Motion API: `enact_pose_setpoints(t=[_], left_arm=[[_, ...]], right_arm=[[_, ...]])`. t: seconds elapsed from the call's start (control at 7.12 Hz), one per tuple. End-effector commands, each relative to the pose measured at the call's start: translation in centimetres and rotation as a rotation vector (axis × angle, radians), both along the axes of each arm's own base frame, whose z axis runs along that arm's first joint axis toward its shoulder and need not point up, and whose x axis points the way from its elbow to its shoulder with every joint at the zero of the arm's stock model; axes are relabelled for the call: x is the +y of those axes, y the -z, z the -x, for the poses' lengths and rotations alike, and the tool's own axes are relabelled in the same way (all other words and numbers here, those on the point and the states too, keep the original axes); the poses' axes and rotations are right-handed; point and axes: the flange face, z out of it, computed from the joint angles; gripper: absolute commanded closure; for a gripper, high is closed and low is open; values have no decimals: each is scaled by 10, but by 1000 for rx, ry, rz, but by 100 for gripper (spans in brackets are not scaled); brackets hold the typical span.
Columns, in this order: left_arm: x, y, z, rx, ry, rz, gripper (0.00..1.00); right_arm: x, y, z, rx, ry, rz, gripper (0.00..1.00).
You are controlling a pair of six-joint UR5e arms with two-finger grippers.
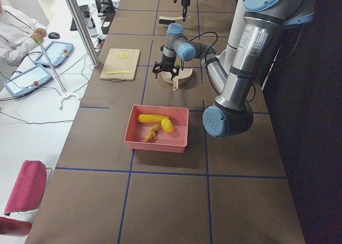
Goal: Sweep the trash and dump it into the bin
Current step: 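Release the dustpan with the left gripper while the right sets down the brush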
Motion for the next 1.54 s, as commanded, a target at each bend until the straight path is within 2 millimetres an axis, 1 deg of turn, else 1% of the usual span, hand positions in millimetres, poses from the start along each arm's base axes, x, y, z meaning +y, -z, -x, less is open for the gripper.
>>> enact_pose_setpoints(t=[0.0, 0.14, 0.28, 0.42, 0.7, 0.98, 1.26, 1.4], left_arm=[[-29, -28, 50, -41, 97, 39, 2], [-38, -40, 58, -58, 116, 58, 3], [-40, -48, 61, -63, 125, 65, 3], [-41, -47, 63, -60, 132, 64, 3], [-40, -45, 63, -51, 133, 71, 3], [-38, -43, 64, -34, 125, 79, 3], [-38, -45, 64, -38, 124, 82, 3], [-39, -47, 63, -41, 124, 85, 3]], right_arm=[[27, -16, -26, 9, 41, 72, 100], [36, -31, -34, 32, 75, 73, 100], [41, -51, -41, 58, 123, 51, 100], [40, -62, -52, 63, 123, 58, 100], [30, -85, -68, 82, 147, 5, 99], [27, -88, -69, 85, 147, -3, 97], [25, -89, -67, 89, 144, -6, 86], [21, -92, -64, 91, 145, -6, 78]])
